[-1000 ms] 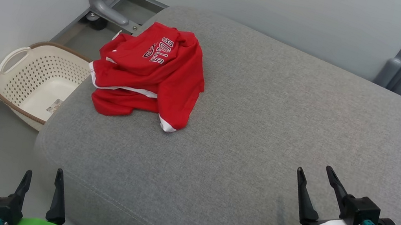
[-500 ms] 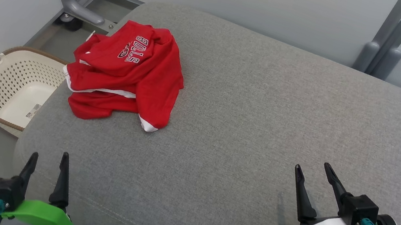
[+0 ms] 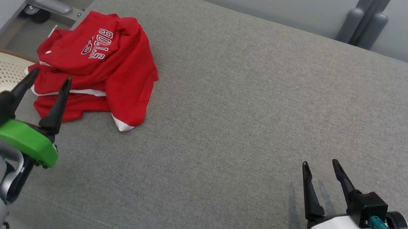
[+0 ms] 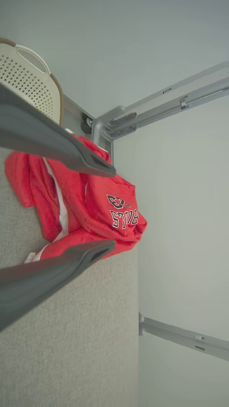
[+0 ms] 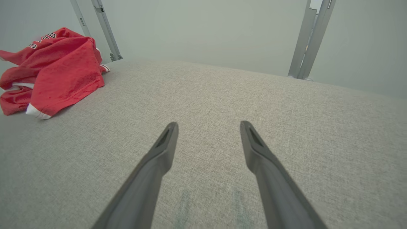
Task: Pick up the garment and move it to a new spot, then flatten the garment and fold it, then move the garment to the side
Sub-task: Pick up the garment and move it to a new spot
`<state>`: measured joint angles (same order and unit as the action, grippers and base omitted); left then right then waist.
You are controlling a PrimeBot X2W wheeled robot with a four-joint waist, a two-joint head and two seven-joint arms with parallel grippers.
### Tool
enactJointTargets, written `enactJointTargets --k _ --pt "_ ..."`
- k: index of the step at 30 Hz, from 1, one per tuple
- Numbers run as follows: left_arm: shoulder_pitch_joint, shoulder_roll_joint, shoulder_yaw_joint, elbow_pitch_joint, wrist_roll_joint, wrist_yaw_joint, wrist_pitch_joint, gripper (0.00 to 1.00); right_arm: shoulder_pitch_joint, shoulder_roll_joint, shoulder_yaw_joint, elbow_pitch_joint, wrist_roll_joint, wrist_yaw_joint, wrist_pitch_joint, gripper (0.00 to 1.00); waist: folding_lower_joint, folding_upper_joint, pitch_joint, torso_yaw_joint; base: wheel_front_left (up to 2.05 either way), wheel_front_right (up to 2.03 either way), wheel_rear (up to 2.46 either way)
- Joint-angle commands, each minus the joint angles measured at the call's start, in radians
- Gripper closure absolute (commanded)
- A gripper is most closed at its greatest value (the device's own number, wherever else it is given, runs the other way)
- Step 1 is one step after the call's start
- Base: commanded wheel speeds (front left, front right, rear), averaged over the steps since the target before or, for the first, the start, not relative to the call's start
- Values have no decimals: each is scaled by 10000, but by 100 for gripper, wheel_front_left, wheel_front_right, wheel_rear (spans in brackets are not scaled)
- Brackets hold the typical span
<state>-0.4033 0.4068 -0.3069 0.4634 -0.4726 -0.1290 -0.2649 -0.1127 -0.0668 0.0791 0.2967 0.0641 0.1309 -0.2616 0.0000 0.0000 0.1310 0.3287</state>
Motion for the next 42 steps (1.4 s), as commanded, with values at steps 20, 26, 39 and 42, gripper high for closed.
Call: enactJointTargets --k 20,26,39,42 --pt "-3795 2488 -4191 2065 -3781 -9 2115 0 -777 -102 167 383 269 -3 -45 0 0 0 1536 -2189 0 0 0" --pt "-4213 2519 -4303 3139 -3940 -6 2270 0 -988 -167 248 687 398 -3 -45 0 0 0 1865 -2565 0 0 0" --pt "-4742 2013 -4440 5339 -3887 487 2606 18 -1256 -127 211 967 503 -3 -45 0 0 0 2259 -3146 0 0 0" --pt "-4839 1909 -4460 5534 -3845 497 2433 100 -1222 -92 158 1026 549 -3 -45 0 0 0 2159 -3137 0 0 0"
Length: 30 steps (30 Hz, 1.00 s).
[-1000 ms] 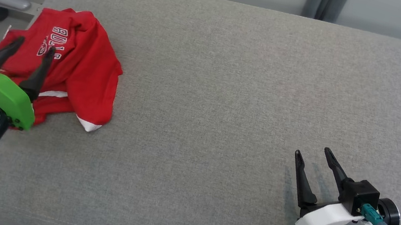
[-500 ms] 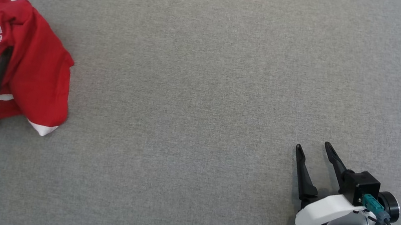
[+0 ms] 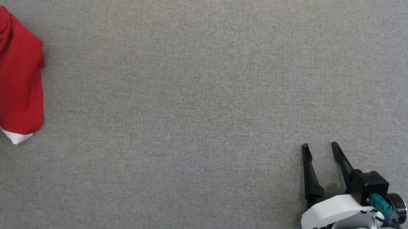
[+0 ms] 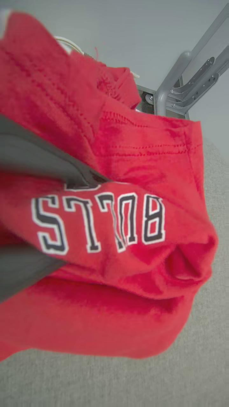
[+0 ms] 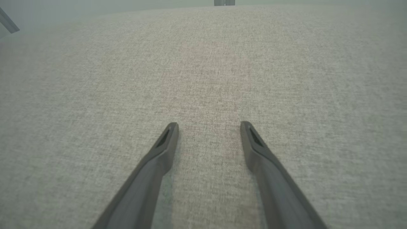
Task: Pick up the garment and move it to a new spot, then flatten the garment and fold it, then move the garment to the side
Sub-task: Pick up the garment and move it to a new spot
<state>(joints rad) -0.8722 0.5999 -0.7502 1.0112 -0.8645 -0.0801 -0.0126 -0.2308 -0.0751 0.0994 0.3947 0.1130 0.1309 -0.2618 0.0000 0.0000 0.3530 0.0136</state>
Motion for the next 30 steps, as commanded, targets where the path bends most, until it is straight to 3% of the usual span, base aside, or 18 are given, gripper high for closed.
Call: enactJointTargets --k 1,9,17,24,30 --pt "-210 -23 -53 99 118 -26 -173 100 -26 5 -61 56 84 -3 -43 0 0 0 -120 34 0 0 0" --pt "-1290 68 -280 -400 767 -198 -1507 100 245 127 -13 173 230 -3 -43 0 0 0 -866 433 0 0 0" --pt "-2189 -232 -539 -1641 1319 -319 -2232 100 523 179 41 293 364 -3 -43 0 0 0 -1544 583 0 0 0" --pt "-2211 -720 -498 -3169 1377 -373 -2459 100 690 207 75 312 512 -3 -43 0 0 0 -1907 300 0 0 0" --pt "-1495 -1470 -425 -4827 1243 -221 -2528 100 830 228 101 320 590 -3 -43 0 0 0 -2133 -337 0 0 0"
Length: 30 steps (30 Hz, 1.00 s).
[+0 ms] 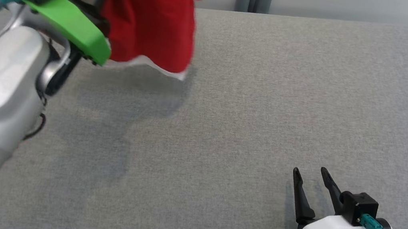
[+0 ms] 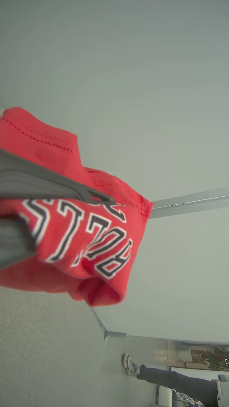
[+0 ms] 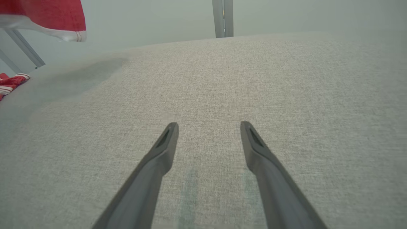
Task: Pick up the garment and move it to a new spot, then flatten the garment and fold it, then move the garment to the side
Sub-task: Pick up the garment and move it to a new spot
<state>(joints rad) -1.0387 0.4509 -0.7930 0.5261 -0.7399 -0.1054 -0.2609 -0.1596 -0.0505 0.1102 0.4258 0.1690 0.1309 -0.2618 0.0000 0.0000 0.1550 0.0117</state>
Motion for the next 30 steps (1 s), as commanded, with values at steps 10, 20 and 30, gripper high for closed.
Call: enactJointTargets --k 10,20,30 --pt "1957 -1422 140 -940 -284 189 -39 100 92 -14 169 -116 250 -3 -38 0 0 0 -21 -2031 0 0 0" --pt "3908 -2096 1065 285 49 0 -39 100 126 -11 -198 -249 218 -3 -37 0 0 0 261 -2925 0 0 0" --pt "5360 -2385 2673 1442 1096 -113 -36 0 -6 -16 -169 -397 139 -3 -37 0 0 0 130 -2629 0 0 0"
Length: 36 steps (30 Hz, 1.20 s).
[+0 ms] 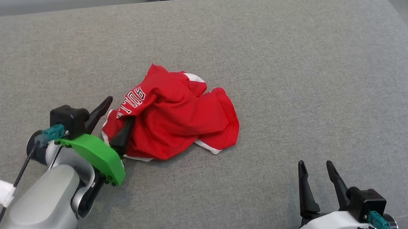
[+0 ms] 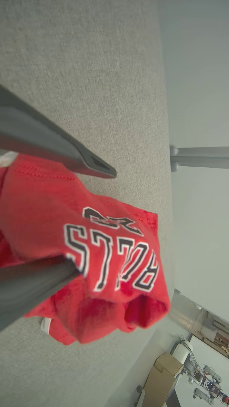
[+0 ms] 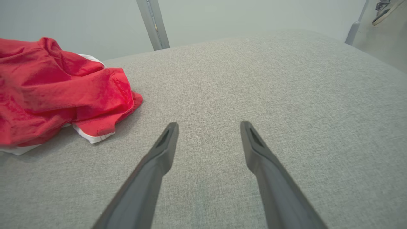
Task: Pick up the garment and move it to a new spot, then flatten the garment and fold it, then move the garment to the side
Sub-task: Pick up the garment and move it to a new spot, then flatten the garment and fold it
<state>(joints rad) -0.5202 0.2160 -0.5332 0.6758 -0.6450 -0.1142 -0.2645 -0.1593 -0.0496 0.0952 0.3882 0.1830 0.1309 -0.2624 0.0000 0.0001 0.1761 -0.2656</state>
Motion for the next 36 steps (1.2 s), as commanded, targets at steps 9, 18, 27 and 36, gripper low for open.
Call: enactJointTargets --k 9,18,27,36 --pt "2090 -570 2439 -1569 1725 -52 0 0 194 -24 11 40 -69 -3 -31 0 0 -1 -417 1209 0 0 0" --pt "3474 -1193 3439 -2895 3004 -161 1 0 202 -22 -110 121 -118 -3 -31 0 0 -1 -630 2443 0 0 0" --pt "4279 -1477 3360 -3621 3143 -176 1 0 134 -27 -301 589 -13 -3 -31 0 0 -1 -848 3779 0 0 0" --pt "4674 -1448 3030 -3998 2994 -178 -1 0 -201 -14 -1448 1716 307 -3 -31 0 0 -1 -701 5103 0 0 0"
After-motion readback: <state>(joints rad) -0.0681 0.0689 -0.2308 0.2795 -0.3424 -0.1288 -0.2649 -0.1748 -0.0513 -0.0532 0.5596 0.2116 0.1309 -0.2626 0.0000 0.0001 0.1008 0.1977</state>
